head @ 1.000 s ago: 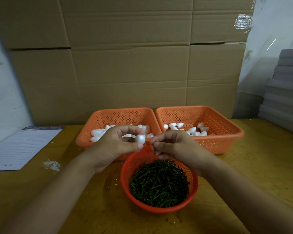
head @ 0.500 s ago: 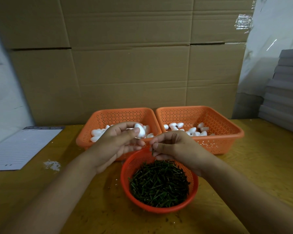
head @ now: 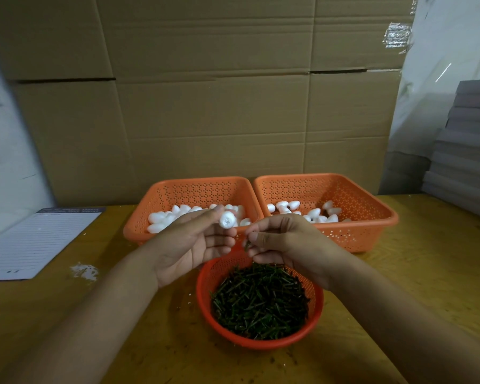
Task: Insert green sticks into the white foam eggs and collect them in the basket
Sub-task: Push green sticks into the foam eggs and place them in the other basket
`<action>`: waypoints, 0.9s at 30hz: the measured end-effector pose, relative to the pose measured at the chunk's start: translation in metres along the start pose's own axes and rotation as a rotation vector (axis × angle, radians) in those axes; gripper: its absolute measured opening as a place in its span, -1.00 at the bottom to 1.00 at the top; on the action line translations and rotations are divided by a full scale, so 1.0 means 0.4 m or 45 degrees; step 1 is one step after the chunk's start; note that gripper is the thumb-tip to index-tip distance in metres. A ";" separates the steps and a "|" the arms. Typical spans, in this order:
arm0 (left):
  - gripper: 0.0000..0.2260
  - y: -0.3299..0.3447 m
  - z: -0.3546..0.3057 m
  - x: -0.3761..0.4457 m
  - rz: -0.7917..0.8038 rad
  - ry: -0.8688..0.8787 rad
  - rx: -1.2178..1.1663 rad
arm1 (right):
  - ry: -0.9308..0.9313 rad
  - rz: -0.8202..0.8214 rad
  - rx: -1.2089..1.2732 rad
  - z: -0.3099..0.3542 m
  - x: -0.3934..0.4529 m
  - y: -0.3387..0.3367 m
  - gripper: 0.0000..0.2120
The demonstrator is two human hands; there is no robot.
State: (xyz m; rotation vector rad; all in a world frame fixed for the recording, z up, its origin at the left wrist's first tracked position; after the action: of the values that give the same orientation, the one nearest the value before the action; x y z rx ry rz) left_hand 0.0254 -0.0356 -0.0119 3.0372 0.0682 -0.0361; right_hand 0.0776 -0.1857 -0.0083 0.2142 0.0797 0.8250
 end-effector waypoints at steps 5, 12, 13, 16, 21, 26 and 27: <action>-0.81 0.005 -0.004 -0.006 0.062 0.031 -0.010 | 0.034 -0.036 0.170 0.000 0.002 -0.001 -0.81; -0.63 0.002 -0.008 -0.007 0.060 0.047 -0.131 | 0.079 -0.032 0.537 -0.012 0.011 -0.001 -0.89; -0.62 0.002 -0.010 -0.007 0.062 0.053 -0.140 | 0.076 -0.029 0.537 -0.013 0.011 0.000 -0.89; -0.66 0.003 -0.015 -0.008 0.078 0.070 -0.143 | 0.069 -0.046 0.571 -0.016 0.013 -0.002 -0.85; -0.60 0.002 -0.016 -0.009 0.074 0.075 -0.156 | 0.037 -0.092 0.571 -0.015 0.013 -0.011 -0.71; -0.59 0.005 -0.017 -0.010 0.067 0.078 -0.132 | -0.135 -0.180 0.240 0.014 0.005 -0.023 -0.77; -0.59 0.005 -0.017 -0.011 0.066 0.078 -0.126 | -0.165 -0.198 0.191 0.018 0.003 -0.025 -0.74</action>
State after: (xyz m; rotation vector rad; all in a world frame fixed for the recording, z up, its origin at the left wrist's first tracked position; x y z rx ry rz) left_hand 0.0215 -0.0372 -0.0046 2.9397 -0.0037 0.0629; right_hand 0.0867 -0.1926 -0.0034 0.3970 0.0362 0.6490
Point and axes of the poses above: each hand's wrist, its own x-axis towards the middle knuckle, its own y-axis out of the palm, z = x × y, the point moved 7 cm from there along x, towards the middle knuckle, and after that the axes turned 9 degrees about x, right-handed, at the moved point
